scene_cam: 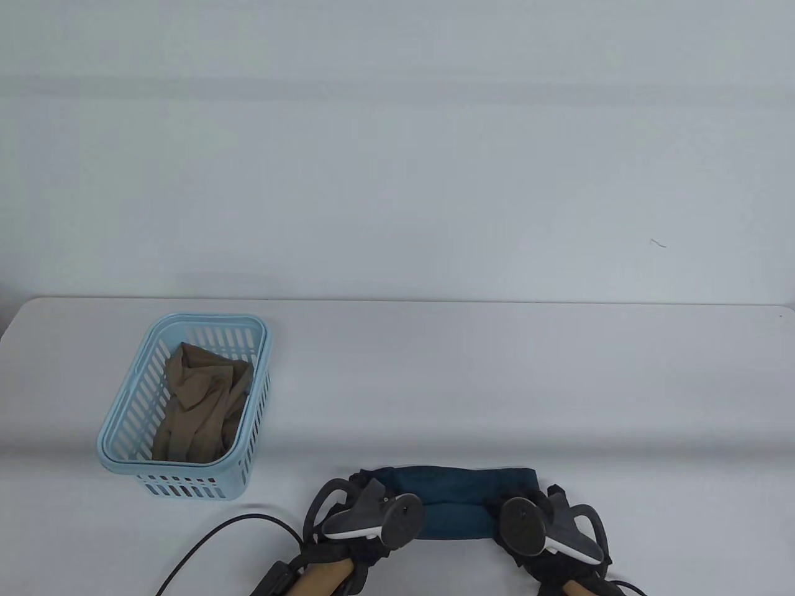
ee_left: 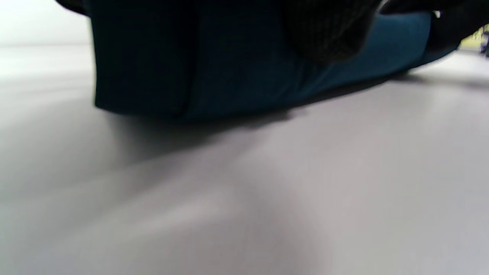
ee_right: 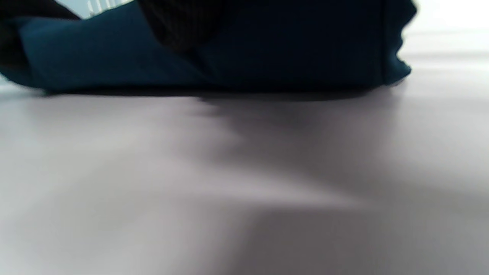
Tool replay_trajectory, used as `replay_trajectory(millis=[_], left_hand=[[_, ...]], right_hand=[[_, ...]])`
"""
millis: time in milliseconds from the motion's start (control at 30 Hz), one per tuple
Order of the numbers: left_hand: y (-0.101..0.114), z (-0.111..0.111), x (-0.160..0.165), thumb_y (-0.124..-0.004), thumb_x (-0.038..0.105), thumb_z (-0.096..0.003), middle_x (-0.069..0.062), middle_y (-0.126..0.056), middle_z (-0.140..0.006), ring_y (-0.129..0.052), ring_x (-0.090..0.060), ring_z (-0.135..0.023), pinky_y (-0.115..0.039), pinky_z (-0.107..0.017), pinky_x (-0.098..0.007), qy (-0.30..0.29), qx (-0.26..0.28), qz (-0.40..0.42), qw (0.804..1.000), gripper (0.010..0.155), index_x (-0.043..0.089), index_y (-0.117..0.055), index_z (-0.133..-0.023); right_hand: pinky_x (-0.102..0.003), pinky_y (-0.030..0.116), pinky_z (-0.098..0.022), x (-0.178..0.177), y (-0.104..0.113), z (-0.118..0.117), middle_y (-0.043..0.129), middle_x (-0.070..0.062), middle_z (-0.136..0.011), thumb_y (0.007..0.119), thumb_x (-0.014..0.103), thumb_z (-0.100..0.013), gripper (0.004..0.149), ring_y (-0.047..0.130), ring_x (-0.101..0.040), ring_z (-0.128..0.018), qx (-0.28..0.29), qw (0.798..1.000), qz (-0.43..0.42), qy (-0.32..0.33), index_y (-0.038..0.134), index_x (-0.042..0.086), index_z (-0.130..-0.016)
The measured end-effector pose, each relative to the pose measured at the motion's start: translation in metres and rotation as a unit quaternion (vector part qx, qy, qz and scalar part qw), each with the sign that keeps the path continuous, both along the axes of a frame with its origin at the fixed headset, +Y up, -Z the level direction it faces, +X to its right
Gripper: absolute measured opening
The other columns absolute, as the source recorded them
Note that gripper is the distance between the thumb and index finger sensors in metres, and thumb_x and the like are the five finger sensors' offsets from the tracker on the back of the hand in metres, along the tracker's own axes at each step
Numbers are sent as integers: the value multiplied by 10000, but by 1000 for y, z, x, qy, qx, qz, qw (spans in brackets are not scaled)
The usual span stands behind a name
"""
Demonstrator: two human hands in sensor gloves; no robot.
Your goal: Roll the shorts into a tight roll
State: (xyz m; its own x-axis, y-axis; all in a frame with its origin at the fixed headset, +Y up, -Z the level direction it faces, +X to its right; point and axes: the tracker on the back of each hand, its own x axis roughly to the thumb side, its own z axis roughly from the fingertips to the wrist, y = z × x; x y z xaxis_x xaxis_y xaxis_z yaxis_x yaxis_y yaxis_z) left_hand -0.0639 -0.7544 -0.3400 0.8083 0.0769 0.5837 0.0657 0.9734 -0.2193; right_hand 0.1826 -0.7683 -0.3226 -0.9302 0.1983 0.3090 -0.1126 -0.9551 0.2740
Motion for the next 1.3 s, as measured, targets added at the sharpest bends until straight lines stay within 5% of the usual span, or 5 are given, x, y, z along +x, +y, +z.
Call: replay_trajectory(millis=[167, 467, 600, 1033, 1300], left_hand=[[2, -4, -8, -722, 395, -437, -90, -985, -845, -1022, -277, -728, -593, -670, -682, 25, -41, 43, 998, 630, 97, -750, -991], [-3, -4, 1, -642, 363, -473, -62, -892, -820, -928, -322, -696, -552, -664, -707, 67, -48, -5, 997, 652, 90, -619, -1065], [2, -12, 9, -640, 397, -477, -220, -718, -1050, -776, -467, -906, -448, -673, -758, 86, -20, -63, 994, 666, 129, -603, -1086], [-13, -43, 15, -632, 392, -494, -199, -597, -1143, -653, -478, -1037, -357, -692, -760, 124, -36, -100, 987, 650, 146, -569, -1091], [27, -19, -29, -619, 393, -526, -215, -598, -1135, -652, -493, -1022, -385, -682, -753, 128, 49, -18, 990, 625, 115, -578, -1084]], right_hand=[[-779, 254, -674, 10, 1, -6, 686, -134, -1048, 596, 353, -537, 536, 593, -424, -988, -71, 994, -77, -25, 639, 138, -1026], [-773, 344, -669, 11, 4, -13, 855, -102, -896, 640, 379, -523, 494, 761, -376, -870, -43, 994, -76, -73, 768, 159, -946], [-755, 334, -684, 9, 3, -22, 755, -131, -975, 650, 409, -508, 496, 659, -405, -920, -10, 994, -43, -102, 775, 196, -937], [-749, 262, -695, 5, -15, -44, 423, -235, -1150, 620, 411, -528, 637, 408, -495, -1019, -21, 990, -8, -140, 533, 103, -1078], [-744, 335, -704, 15, 13, -37, 451, -195, -1162, 622, 358, -543, 608, 456, -493, -1036, -36, 993, -83, -79, 491, 149, -1099]])
